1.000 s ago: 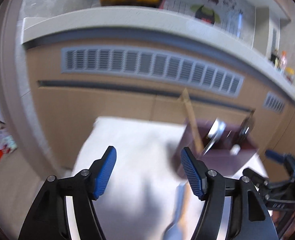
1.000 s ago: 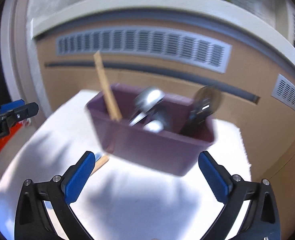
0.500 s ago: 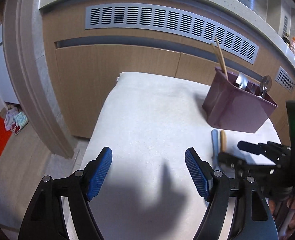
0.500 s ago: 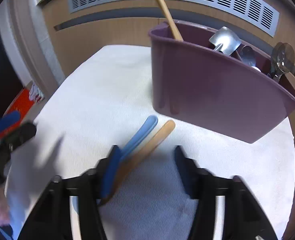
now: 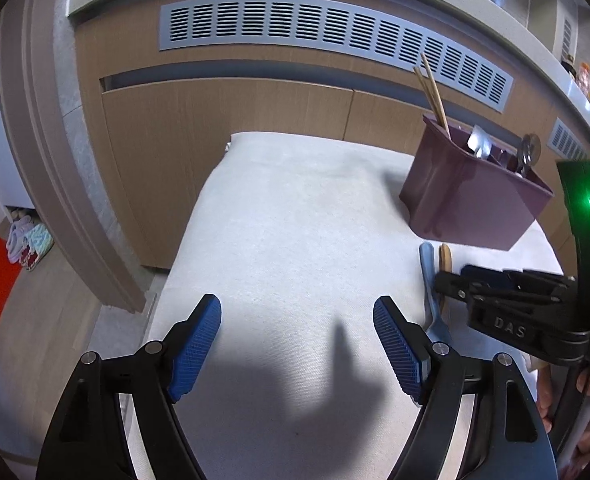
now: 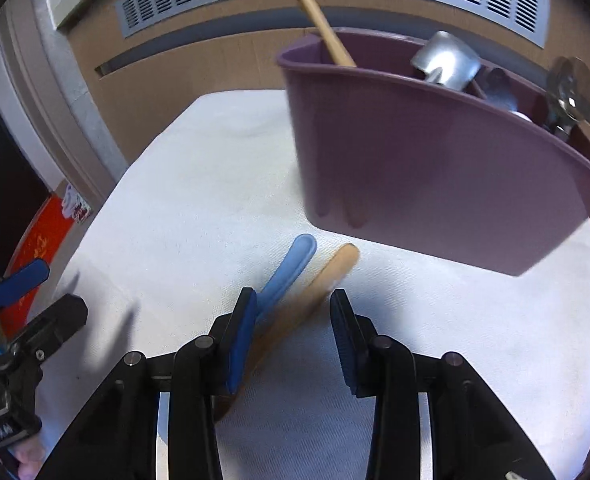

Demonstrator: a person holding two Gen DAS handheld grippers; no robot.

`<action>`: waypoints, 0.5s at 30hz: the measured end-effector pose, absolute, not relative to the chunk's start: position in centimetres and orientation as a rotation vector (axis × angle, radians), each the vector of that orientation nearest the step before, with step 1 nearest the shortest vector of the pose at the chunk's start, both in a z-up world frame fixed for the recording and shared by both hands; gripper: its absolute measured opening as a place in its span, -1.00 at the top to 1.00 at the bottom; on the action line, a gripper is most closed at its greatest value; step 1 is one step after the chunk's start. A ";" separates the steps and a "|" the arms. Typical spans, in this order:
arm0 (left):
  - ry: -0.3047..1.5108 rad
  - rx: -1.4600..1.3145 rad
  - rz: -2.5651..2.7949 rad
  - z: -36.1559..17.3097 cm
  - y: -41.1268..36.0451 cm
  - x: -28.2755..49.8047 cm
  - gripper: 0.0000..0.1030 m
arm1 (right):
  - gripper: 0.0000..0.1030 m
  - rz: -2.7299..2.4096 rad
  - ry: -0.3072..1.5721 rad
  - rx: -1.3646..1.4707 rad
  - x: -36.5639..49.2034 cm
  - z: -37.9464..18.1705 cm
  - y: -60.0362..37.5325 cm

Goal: Organize utensils
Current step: 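Grasp the wooden spoon with the right tool while the left grasps the blue plastic spoon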

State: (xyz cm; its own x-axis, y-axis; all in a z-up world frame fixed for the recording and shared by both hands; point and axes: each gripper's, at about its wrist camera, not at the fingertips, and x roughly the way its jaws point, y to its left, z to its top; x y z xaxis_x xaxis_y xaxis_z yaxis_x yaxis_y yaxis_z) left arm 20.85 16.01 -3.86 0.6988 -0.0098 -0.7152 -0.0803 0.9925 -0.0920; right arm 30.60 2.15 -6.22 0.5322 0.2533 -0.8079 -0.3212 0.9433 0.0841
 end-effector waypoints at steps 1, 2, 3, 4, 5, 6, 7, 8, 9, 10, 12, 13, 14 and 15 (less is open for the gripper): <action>0.800 -0.115 0.037 -3.9 15.8 20.9 -0.53 | 0.31 0.343 0.952 -0.086 30.6 -6.2 2.1; 0.804 -0.111 0.033 -3.9 15.7 21.0 -0.53 | 0.31 0.348 0.954 -0.087 30.5 -6.1 1.9; 0.809 -0.106 0.029 -4.0 15.5 21.0 -0.53 | 0.31 0.358 0.958 -0.083 30.5 -6.1 1.6; 0.812 -0.101 0.026 -4.0 15.2 21.0 -0.53 | 0.31 0.367 0.962 -0.074 30.5 -6.0 1.4; 0.814 -0.097 0.021 -3.9 15.1 21.0 -0.53 | 0.31 0.367 0.968 -0.069 30.4 -6.0 1.0; 0.817 -0.093 0.016 -3.9 14.9 21.0 -0.53 | 0.31 0.358 0.979 -0.074 30.4 -6.1 0.9; 0.820 -0.088 0.010 -3.9 14.6 21.1 -0.53 | 0.31 0.363 0.993 -0.075 30.3 -6.3 0.5; 0.824 -0.084 0.004 -3.8 14.3 21.1 -0.53 | 0.32 0.373 0.991 -0.066 30.1 -6.4 0.0; 0.828 -0.082 0.000 -3.8 14.2 21.2 -0.53 | 0.32 0.377 0.989 -0.066 29.9 -6.4 -0.3; 0.833 -0.080 -0.005 -3.8 13.9 21.3 -0.53 | 0.32 0.378 0.989 -0.076 29.7 -6.5 -0.4; 0.842 -0.074 -0.017 -3.9 13.3 21.4 -0.53 | 0.35 0.380 0.982 -0.102 29.3 -6.5 -0.7; 0.847 -0.065 -0.021 -3.9 12.9 21.5 -0.53 | 0.42 0.383 0.983 -0.110 29.1 -6.6 -0.9; 0.851 -0.058 -0.024 -3.9 12.6 21.6 -0.53 | 0.46 0.389 0.983 -0.113 29.0 -6.6 -1.0; 0.855 -0.050 -0.030 -4.0 12.2 21.7 -0.53 | 0.55 0.394 0.983 -0.119 28.8 -6.6 -1.4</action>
State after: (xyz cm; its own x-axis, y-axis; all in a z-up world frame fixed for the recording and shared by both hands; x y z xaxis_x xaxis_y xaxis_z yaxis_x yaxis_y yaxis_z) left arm 21.70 12.19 -3.95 0.6560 -0.0466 -0.7533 0.0062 0.9984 -0.0564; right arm 28.76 -1.42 -6.62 0.4904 0.2699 -0.8287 -0.3765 0.9231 0.0778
